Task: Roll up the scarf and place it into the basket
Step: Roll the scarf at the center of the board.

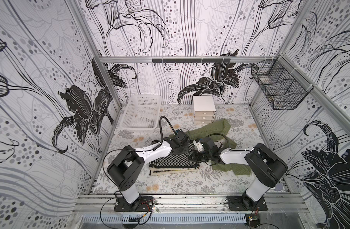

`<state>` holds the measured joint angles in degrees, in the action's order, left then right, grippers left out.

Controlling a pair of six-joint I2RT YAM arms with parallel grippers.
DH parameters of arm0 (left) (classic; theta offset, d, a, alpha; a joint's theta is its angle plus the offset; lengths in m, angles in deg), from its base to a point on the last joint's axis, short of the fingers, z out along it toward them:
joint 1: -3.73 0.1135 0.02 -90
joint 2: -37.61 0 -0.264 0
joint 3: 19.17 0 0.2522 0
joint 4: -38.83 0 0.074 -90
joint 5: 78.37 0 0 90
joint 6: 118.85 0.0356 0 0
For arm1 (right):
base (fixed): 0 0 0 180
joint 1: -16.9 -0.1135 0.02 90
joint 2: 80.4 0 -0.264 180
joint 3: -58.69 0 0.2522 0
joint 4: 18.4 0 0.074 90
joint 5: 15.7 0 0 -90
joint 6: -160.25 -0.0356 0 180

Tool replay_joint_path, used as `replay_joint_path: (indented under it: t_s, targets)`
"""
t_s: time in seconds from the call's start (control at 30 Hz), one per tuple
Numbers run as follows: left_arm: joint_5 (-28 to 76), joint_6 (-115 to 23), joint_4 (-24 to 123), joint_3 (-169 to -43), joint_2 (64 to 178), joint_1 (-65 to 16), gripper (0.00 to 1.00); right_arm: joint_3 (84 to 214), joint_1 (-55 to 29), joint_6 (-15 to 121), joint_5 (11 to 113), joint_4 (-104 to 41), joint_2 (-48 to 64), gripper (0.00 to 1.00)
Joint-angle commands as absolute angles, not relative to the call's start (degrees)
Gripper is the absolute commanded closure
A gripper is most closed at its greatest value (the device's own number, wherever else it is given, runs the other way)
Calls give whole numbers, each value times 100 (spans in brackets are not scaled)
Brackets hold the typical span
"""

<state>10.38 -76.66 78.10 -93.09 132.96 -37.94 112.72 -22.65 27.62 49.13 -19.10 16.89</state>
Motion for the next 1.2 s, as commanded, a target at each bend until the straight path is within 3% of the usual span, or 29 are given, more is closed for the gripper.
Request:
replay_joint_path:
  t_s: [0.0, 0.13, 0.33, 0.43, 0.53, 0.67, 0.77, 0.8, 0.87, 0.93, 1.17]
  targets:
    - [1131, -7500, 7741, -9102, 12931, -3766, 86, 11185, -2298, 2857, 5549, -2905, 2014, 100]
    - [1499, -7448, 7161, -9110, 13065, -3765, 58, 11218, -2296, 2886, 5550, -2996, 1989, 100]
    - [1914, -7428, 6723, -9347, 13548, -3762, 52, 11229, -2293, 2925, 5593, -3100, 1909, 100]
    - [2025, -7412, 6586, -9424, 13793, -3759, 58, 11236, -2295, 2932, 5584, -3085, 1934, 100]
    - [1923, -7464, 6454, -9409, 13921, -3757, 86, 11258, -2294, 2937, 5567, -3085, 1940, 100]
    - [1769, -7423, 6364, -9358, 13953, -3653, 100, 11259, -2292, 2964, 5536, -3144, 1853, 100]
    - [1685, -7323, 6380, -9364, 14028, -3551, 100, 11261, -2293, 3034, 5429, -3263, 1630, 100]
    - [1682, -7288, 6389, -9368, 14059, -3518, 100, 11241, -2298, 3064, 5452, -3355, 1492, 96]
    - [1673, -7240, 6386, -9366, 14126, -3449, 100, 11184, -2294, 3109, 5620, -3628, 1015, 75]
    - [1673, -7233, 6334, -9296, 14156, -3359, 100, 11180, -2283, 3202, 5953, -4062, 556, 63]
    - [1988, -7200, 5968, -9058, 14280, -3194, 100, 11288, -2020, 3435, 6375, -4744, -131, 57]
